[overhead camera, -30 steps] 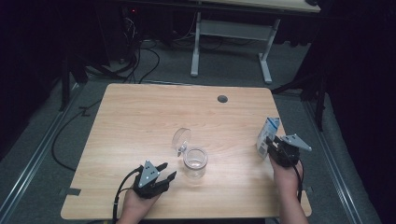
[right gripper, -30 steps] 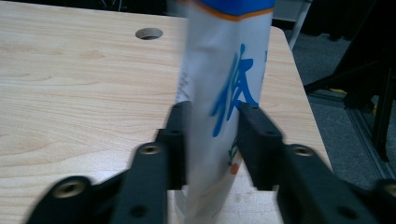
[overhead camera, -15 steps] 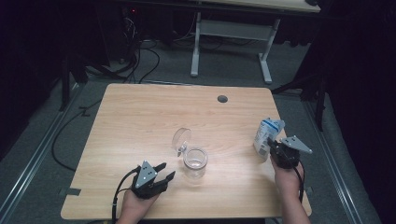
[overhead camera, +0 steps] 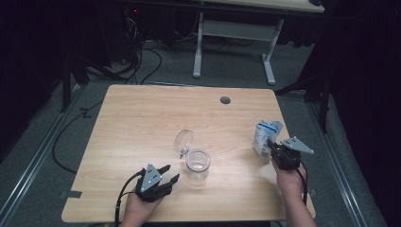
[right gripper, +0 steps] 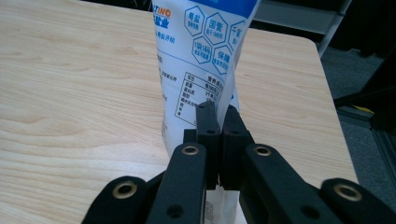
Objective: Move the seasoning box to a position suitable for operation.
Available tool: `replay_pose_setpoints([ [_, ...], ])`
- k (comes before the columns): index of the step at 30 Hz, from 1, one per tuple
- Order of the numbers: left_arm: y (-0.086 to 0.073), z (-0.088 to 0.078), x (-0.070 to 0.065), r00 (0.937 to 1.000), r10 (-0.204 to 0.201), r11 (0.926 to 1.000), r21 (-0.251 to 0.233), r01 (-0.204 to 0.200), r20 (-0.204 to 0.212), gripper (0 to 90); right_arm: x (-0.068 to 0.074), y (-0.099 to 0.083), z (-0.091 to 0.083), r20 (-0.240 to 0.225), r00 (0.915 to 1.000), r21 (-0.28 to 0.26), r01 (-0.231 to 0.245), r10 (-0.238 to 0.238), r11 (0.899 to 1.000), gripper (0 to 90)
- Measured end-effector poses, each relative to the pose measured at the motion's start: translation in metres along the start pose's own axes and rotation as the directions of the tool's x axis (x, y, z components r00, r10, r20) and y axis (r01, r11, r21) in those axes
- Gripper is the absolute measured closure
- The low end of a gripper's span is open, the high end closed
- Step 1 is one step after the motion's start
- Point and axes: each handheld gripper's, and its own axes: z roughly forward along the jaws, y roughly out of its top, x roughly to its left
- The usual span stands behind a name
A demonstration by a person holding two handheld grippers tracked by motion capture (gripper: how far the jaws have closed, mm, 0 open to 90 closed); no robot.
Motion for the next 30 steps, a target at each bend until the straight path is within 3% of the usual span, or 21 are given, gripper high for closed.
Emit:
replay_pose_setpoints([
  [3, -0.002, -0.002, 0.0, 0.9997, -0.002, 0.9999, -0.01, 0.002, 0.023, 51.1, 0.008, 0.0, -0.003, 0.0, 0.9999, 0.002, 0.011, -0.011, 1.0, 89.6],
  [6, -0.003, -0.002, 0.001, 0.9998, 0.007, 1.0, -0.003, -0.007, 0.02, 50.6, 0.013, 0.0, -0.005, -0.02, 0.9998, 0.008, 0.002, -0.001, 1.0, 89.7],
  [13, -0.001, -0.008, 0.008, 0.9981, -0.062, 0.9971, -0.043, 0.062, 0.001, 50.4, 0.021, 0.003, -0.013, -0.092, 0.9956, 0.025, 0.021, -0.018, 0.999, 89.8],
  [24, -0.001, -0.006, 0.007, 0.9978, -0.064, 0.9951, -0.075, 0.065, 0.02, 49.1, 0.039, -0.003, -0.03, -0.189, 0.9807, 0.011, 0.054, -0.051, 0.998, 89.8],
  [30, -0.002, -0.007, 0.006, 0.9979, -0.058, 0.9954, -0.074, 0.06, 0.027, 48.8, 0.044, 0.0, -0.035, -0.226, 0.9721, 0.037, 0.072, -0.062, 0.997, 89.9],
])
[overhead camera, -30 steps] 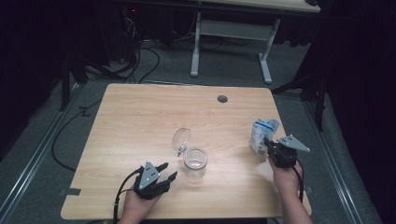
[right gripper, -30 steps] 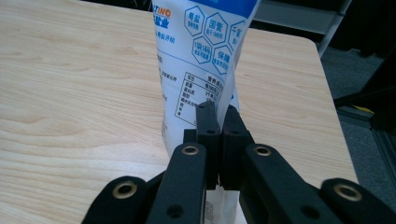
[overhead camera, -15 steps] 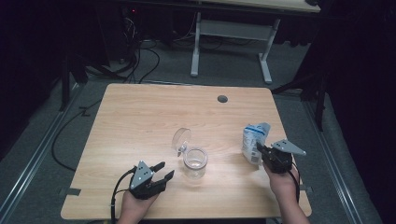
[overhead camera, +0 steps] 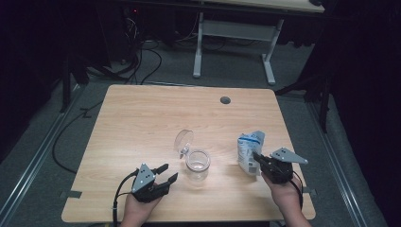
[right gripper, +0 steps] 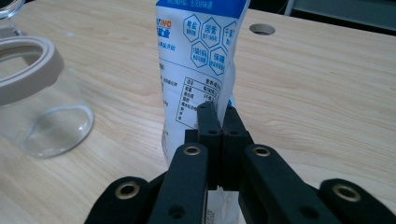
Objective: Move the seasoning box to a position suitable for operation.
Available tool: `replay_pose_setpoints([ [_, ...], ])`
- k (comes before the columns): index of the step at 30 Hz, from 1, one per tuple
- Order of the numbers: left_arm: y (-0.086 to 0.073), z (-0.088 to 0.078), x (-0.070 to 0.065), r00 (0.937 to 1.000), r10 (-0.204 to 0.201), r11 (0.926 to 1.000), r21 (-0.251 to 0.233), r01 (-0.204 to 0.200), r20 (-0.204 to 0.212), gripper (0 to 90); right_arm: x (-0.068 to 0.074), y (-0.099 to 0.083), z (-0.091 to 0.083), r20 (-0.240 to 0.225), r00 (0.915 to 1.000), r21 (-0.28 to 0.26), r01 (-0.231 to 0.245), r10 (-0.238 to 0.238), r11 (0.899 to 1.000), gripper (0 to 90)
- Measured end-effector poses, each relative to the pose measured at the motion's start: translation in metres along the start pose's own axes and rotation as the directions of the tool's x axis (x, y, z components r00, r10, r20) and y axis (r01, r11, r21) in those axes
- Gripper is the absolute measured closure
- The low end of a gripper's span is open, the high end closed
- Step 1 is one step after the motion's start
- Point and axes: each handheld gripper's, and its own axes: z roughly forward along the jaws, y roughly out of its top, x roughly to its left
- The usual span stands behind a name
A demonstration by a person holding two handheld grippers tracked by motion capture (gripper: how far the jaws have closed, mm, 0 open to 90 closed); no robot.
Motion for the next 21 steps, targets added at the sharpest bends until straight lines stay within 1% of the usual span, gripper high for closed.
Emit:
replay_pose_setpoints([
  [5, 0.0, 0.001, -0.001, 0.9999, 0.005, 1.0, 0.002, -0.005, 0.014, 48.7, 0.005, 0.009, -0.005, -0.016, 0.9996, 0.047, 0.025, -0.024, 0.999, 89.8],
  [7, -0.001, 0.002, -0.002, 0.9997, 0.017, 0.9998, 0.006, -0.017, 0.018, 49.2, 0.007, 0.013, -0.007, -0.02, 0.9992, 0.068, 0.036, -0.034, 0.997, 89.8],
  [9, 0.0, 0.003, -0.003, 0.9994, 0.025, 0.9997, 0.007, -0.025, 0.025, 49.2, 0.009, 0.017, -0.007, -0.028, 0.9987, 0.091, 0.044, -0.042, 0.995, 89.8],
  [11, 0.0, 0.003, -0.003, 0.9993, 0.023, 0.9997, 0.008, -0.023, 0.03, 49.1, 0.011, 0.021, -0.008, -0.036, 0.9975, 0.111, 0.065, -0.061, 0.992, 89.8],
  [12, 0.0, 0.003, -0.003, 0.9993, 0.022, 0.9997, 0.008, -0.023, 0.031, 49.0, 0.011, 0.024, -0.009, -0.043, 0.997, 0.12, 0.07, -0.065, 0.99, 89.8],
  [13, 0.0, 0.003, -0.004, 0.9992, 0.025, 0.9996, 0.009, -0.025, 0.032, 48.9, 0.012, 0.026, -0.01, -0.05, 0.997, 0.131, 0.065, -0.059, 0.989, 89.8],
  [16, 0.0, 0.001, -0.004, 0.9992, 0.023, 0.9997, 0.006, -0.023, 0.032, 48.8, 0.014, 0.032, -0.011, -0.069, 0.9955, 0.166, 0.075, -0.065, 0.983, 89.8],
  [19, 0.0, -0.001, -0.003, 0.9993, 0.019, 0.9998, -0.001, -0.019, 0.031, 48.8, 0.017, 0.038, -0.012, -0.086, 0.9931, 0.204, 0.097, -0.081, 0.974, 89.8],
  [21, 0.0, -0.001, -0.003, 0.9994, 0.017, 0.9999, -0.002, -0.017, 0.032, 48.8, 0.02, 0.04, -0.011, -0.088, 0.9916, 0.231, 0.112, -0.094, 0.967, 89.8],
])
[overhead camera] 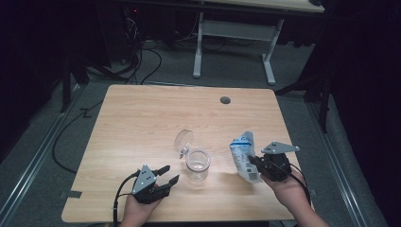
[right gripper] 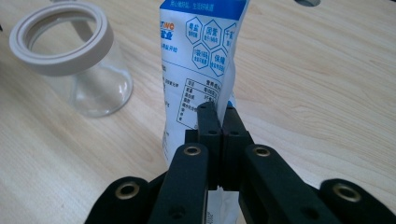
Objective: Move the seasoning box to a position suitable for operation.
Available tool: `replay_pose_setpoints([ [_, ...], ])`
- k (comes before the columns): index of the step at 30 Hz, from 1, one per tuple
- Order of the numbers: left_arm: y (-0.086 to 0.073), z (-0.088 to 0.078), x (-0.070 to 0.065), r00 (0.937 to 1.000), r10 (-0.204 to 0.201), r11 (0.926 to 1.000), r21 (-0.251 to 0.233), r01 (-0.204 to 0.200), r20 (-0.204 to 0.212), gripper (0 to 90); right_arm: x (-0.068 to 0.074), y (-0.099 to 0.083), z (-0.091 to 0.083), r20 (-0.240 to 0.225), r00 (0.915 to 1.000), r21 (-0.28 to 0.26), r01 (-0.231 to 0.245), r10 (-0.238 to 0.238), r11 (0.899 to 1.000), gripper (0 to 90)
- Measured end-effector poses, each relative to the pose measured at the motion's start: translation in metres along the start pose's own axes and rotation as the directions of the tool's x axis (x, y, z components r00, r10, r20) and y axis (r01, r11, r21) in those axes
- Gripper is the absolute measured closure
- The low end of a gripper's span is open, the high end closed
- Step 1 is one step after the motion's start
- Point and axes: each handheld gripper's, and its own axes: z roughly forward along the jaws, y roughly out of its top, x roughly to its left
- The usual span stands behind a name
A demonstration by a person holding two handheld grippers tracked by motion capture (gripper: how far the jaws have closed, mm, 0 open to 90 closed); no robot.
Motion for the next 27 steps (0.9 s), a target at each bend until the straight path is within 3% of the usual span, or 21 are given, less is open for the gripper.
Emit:
replay_pose_setpoints([
  [5, 0.0, 0.001, -0.001, 1.0, 0.005, 1.0, 0.0, -0.005, 0.003, 48.7, 0.003, 0.007, 0.003, -0.009, 0.9994, 0.067, 0.035, -0.035, 0.997, 89.9],
  [12, 0.0, 0.001, -0.001, 1.0, 0.004, 1.0, 0.002, -0.004, 0.006, 48.7, 0.001, 0.018, 0.003, -0.055, 0.998, 0.124, 0.037, -0.031, 0.992, 89.9],
  [27, 0.0, 0.002, -0.003, 0.9999, 0.011, 0.9999, -0.002, -0.011, 0.01, 48.7, 0.0, 0.03, 0.005, -0.085, 0.9947, 0.256, 0.077, -0.057, 0.964, 89.8],
])
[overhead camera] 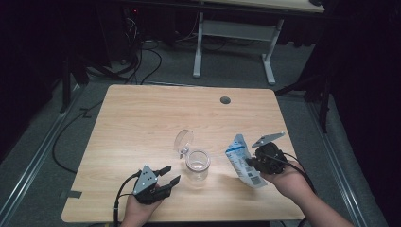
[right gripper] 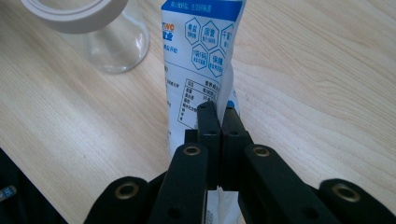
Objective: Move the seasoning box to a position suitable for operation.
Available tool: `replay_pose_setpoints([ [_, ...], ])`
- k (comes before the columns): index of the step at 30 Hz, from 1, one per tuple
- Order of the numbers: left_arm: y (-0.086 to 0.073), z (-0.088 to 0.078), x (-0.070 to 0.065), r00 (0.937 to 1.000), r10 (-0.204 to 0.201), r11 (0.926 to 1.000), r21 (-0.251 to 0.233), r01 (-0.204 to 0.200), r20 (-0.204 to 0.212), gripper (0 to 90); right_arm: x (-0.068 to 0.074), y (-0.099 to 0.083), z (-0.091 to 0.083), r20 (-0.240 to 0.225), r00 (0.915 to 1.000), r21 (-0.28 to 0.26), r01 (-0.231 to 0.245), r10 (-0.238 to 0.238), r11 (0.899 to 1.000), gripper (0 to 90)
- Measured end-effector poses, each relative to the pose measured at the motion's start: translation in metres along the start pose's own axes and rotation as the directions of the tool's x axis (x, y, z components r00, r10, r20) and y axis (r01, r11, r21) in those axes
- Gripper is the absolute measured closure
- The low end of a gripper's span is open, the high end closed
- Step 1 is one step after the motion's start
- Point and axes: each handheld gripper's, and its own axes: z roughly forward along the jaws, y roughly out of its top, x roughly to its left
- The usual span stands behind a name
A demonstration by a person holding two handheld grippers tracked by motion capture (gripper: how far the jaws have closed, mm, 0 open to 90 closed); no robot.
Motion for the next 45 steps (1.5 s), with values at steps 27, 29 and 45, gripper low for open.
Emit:
replay_pose_setpoints([
  [27, -0.001, -0.001, -0.002, 1.0, 0.008, 1.0, 0.005, -0.008, -0.002, 48.5, 0.002, 0.022, -0.002, -0.034, 0.9988, 0.177, 0.041, -0.036, 0.983, 89.9],
  [29, -0.001, -0.001, -0.002, 1.0, 0.009, 0.9999, 0.005, -0.009, -0.002, 48.5, 0.002, 0.024, -0.004, -0.038, 0.9987, 0.182, 0.04, -0.034, 0.982, 89.9],
  [45, -0.001, 0.0, -0.003, 0.9999, 0.016, 0.9998, 0.008, -0.016, 0.006, 48.4, 0.006, 0.027, -0.003, -0.037, 0.9967, 0.261, 0.079, -0.072, 0.962, 90.0],
])
